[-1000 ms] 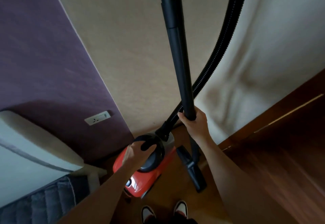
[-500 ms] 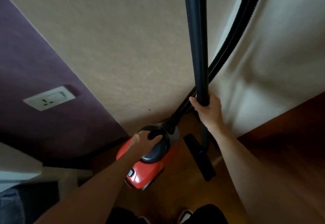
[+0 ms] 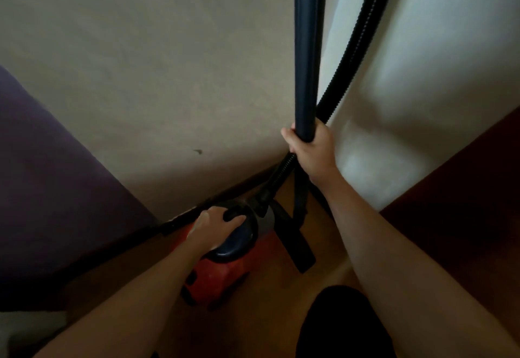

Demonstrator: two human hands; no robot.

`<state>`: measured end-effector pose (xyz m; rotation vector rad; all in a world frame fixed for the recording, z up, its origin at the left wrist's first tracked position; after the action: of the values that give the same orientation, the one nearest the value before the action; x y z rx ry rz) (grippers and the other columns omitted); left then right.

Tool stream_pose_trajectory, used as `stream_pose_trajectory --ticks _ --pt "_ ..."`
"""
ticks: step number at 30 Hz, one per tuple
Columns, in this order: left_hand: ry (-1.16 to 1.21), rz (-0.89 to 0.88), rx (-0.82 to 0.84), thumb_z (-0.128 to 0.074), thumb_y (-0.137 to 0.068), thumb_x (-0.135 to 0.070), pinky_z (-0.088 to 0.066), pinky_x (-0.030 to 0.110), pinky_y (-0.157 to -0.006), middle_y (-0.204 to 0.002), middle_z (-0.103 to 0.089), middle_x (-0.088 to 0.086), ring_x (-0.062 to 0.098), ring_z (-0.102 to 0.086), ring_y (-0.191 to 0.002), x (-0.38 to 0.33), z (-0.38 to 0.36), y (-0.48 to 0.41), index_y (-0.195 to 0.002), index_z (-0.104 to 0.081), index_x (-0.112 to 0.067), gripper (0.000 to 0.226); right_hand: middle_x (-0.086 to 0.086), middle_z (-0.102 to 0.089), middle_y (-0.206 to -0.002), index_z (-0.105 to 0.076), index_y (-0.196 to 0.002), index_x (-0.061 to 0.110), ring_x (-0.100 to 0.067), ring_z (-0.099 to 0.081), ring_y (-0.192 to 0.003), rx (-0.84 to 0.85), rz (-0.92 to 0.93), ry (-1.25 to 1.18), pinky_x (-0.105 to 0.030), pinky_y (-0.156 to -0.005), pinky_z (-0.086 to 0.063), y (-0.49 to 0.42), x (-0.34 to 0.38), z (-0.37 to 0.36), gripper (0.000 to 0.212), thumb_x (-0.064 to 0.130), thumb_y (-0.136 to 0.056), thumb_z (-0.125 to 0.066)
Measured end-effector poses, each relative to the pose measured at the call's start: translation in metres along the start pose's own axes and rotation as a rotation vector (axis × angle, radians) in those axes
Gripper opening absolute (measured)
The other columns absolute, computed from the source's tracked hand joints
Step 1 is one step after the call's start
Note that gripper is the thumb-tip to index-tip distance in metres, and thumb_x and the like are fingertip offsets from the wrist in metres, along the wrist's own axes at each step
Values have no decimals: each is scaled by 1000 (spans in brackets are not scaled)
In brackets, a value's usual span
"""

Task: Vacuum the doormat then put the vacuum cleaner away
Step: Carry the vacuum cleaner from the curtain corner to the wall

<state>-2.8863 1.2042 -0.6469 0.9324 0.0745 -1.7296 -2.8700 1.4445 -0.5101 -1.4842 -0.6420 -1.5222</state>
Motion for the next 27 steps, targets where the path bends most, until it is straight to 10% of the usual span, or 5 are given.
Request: stream_pose_trajectory --ticks 27 --pt "-93 -131 39 -56 -93 -57 -48 30 -53 -73 -62 -2 15 -62 -64 -17 -79 -115 -73 -59 -28 35 -13 -54 -65 -57 -80 11 -27 -53 -59 -70 74 -43 -44 -64 -50 -59 -109 26 17 12 -86 -73"
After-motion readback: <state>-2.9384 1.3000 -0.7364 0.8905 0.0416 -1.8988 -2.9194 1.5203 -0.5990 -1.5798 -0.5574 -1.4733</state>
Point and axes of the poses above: each hand's wrist, its own y-axis away from the middle knuckle, its own z-axis out of the back of the hand, x = y × z, the point moved 3 cm from there along -y, towards the middle knuckle
